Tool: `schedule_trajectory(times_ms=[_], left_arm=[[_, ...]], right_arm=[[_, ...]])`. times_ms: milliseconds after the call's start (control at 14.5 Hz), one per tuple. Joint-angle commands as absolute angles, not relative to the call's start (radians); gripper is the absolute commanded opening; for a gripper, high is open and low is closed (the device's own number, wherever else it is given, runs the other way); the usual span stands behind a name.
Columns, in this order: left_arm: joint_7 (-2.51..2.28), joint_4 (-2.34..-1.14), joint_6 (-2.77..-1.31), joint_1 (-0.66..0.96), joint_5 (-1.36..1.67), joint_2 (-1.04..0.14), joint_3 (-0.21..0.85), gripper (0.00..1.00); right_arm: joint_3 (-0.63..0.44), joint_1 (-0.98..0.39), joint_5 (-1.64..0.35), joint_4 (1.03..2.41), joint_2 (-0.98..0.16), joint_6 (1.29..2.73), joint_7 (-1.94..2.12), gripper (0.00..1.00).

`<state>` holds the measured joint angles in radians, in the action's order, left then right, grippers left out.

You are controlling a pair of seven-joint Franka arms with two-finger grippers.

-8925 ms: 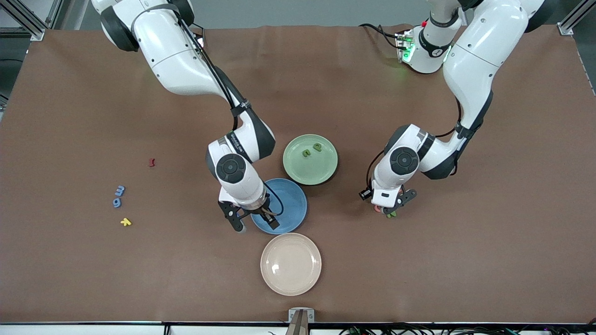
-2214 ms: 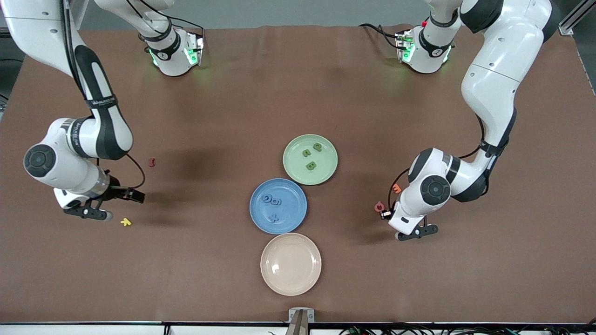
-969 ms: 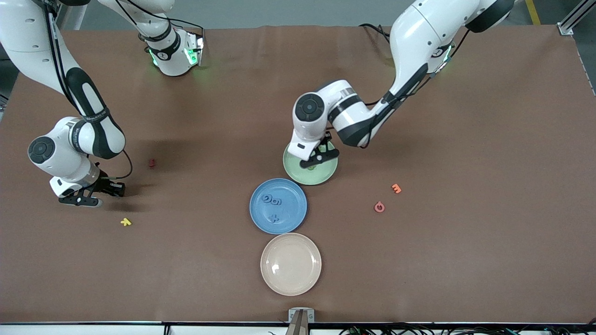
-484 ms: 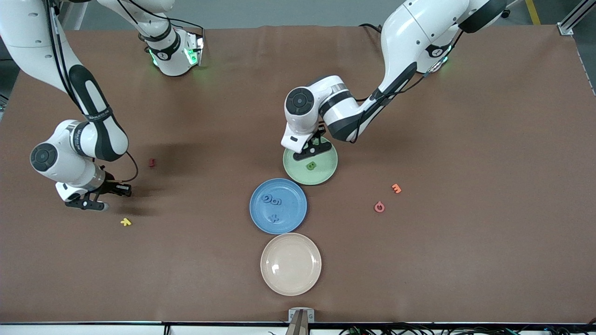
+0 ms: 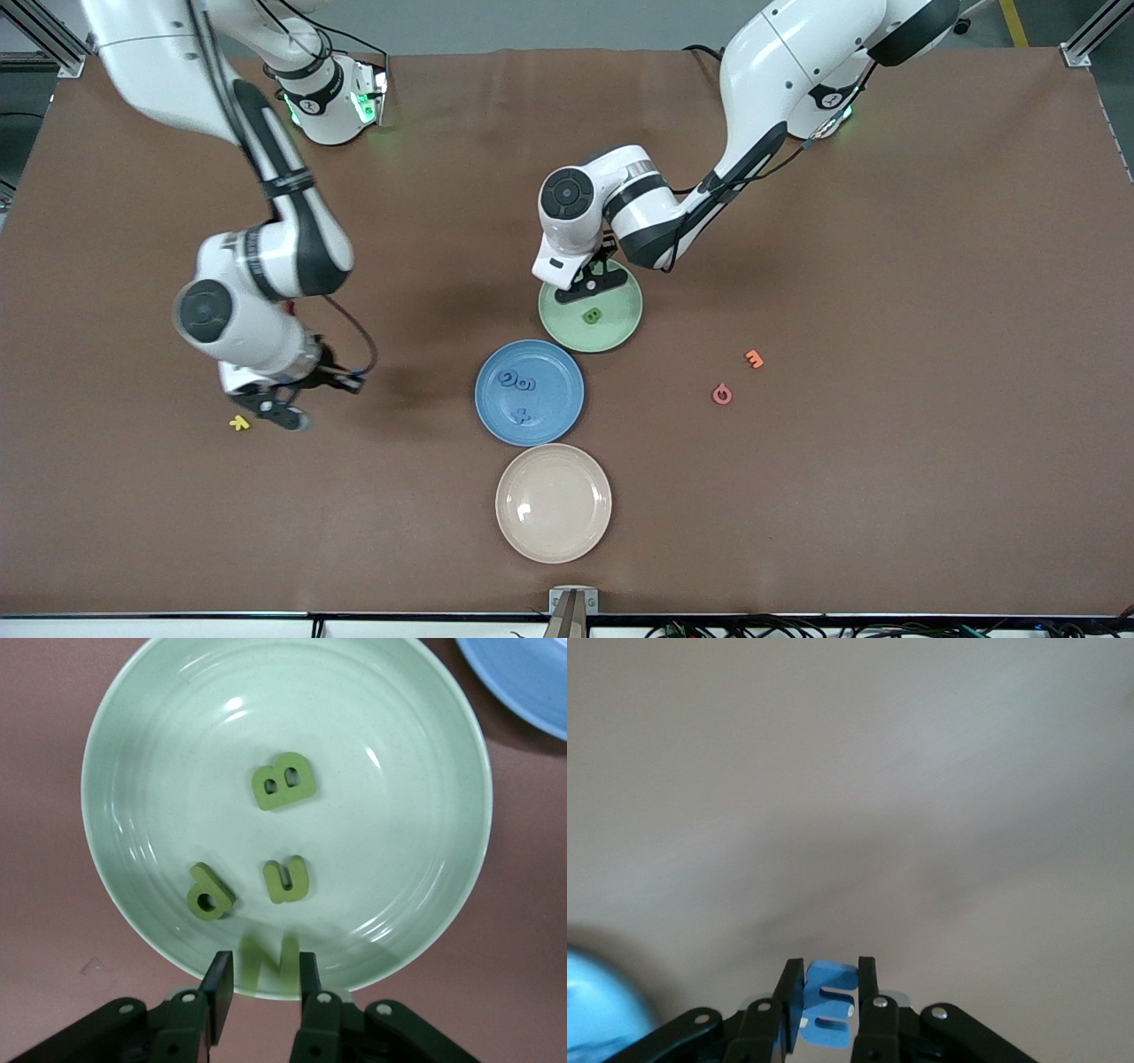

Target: Sort letters by color into matching plates

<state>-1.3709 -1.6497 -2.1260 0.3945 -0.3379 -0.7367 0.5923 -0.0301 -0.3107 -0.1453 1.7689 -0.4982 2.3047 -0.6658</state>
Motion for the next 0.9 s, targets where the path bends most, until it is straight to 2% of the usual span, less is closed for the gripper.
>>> schedule_trajectory(times_ms=[0,208,415,553,692,830], left_arm=[[-1.391,-1.651,-2.137,0.402,-0.364,-0.733,0.584,0.51],[-1.391,-1.652,-2.137,0.399,-0.364,-0.732,0.584,0.51],[-1.37,-1.652,-2.137,0.373,-0.364,-0.721,0.584,0.51],[-1.367,-1.651,-2.135,0.327,-0.365,-0.698,0.584,0.59],[-1.347,-1.643,-2.125,0.276,-0.359,-0.67,0.589,0.61],[-1.339,-1.64,-2.125,0.235,-0.359,-0.649,0.589,0.73]], right_arm=[[-0.044,-0.415,-0.183,1.59,-0.629,2.289,-0.86,0.0],[-0.044,-0.523,-0.178,1.471,-0.725,2.295,-1.046,0.0],[-0.044,-0.592,-0.176,1.424,-0.782,2.301,-1.126,0.0],[-0.044,-0.621,-0.178,1.39,-0.81,2.301,-1.163,0.0],[-0.044,-0.65,-0.178,1.335,-0.85,2.303,-1.225,0.01],[-0.044,-0.666,-0.178,1.26,-0.9,2.301,-1.287,0.02]])
